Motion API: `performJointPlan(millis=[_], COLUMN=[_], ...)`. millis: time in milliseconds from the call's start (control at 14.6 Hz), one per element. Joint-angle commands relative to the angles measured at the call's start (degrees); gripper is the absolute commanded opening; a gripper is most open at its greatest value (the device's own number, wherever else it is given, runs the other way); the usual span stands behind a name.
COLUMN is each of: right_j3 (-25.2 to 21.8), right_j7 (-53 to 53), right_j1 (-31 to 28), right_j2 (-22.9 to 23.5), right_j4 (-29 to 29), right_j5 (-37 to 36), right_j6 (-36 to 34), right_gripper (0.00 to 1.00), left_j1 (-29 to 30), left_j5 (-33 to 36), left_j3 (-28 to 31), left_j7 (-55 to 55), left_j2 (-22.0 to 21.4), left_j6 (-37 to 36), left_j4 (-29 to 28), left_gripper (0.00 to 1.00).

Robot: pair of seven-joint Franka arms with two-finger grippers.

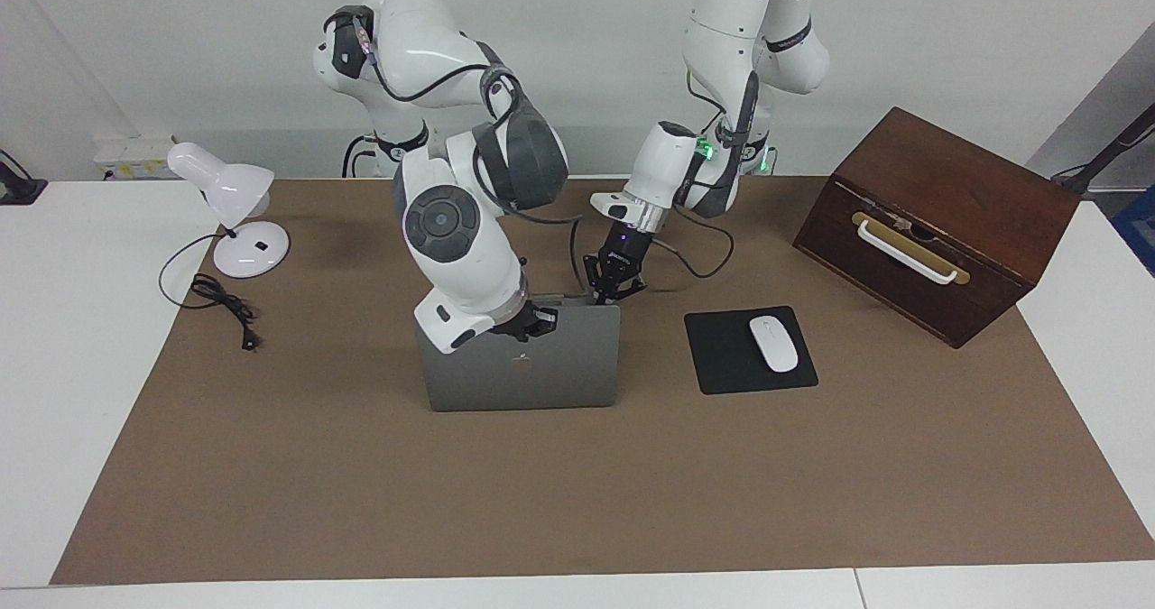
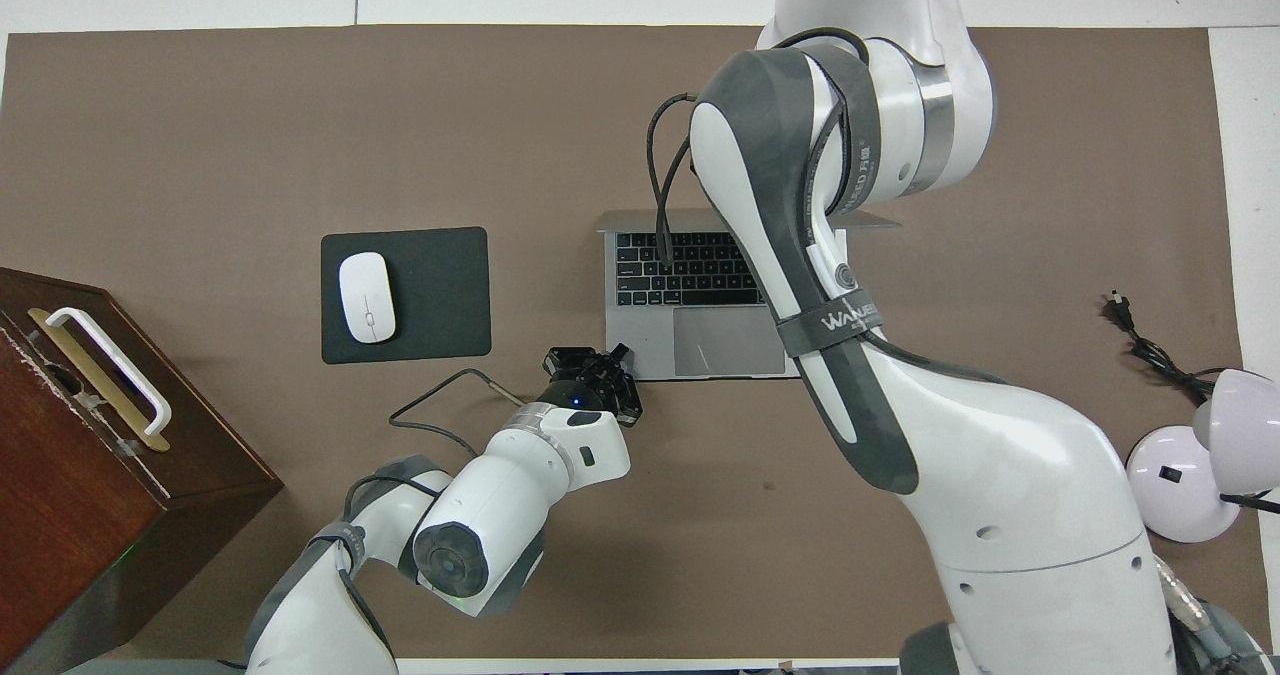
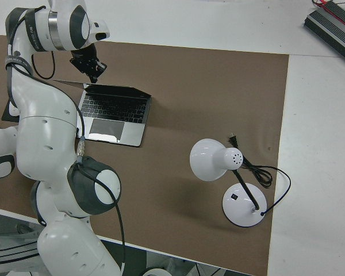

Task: Close laptop with both arms
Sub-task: 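Push the laptop lid down toward the keyboard with the right gripper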

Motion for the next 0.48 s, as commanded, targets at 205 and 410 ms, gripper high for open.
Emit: performJointPlan(millis=[205, 410], right_j3=[-3.1, -3.0], right_j7=[1.0, 1.0], right_j1=[0.6, 0.8], right_j2=[0.3, 0.3], right_j4=[-1.3, -3.8], right_j5=[2.1, 2.6], right_j6=[-7.4, -7.5], right_gripper=[0.00, 0.00], left_j1=[0.2, 0.2], left_j5=[1.1, 1.1], left_j3=[0.3, 0.2], left_j7=[1.5, 1.6], left_j2=[2.3, 2.8], left_j6=[0.8, 0.8], left_j4=[-2.0, -2.1], left_gripper=[0.00, 0.00])
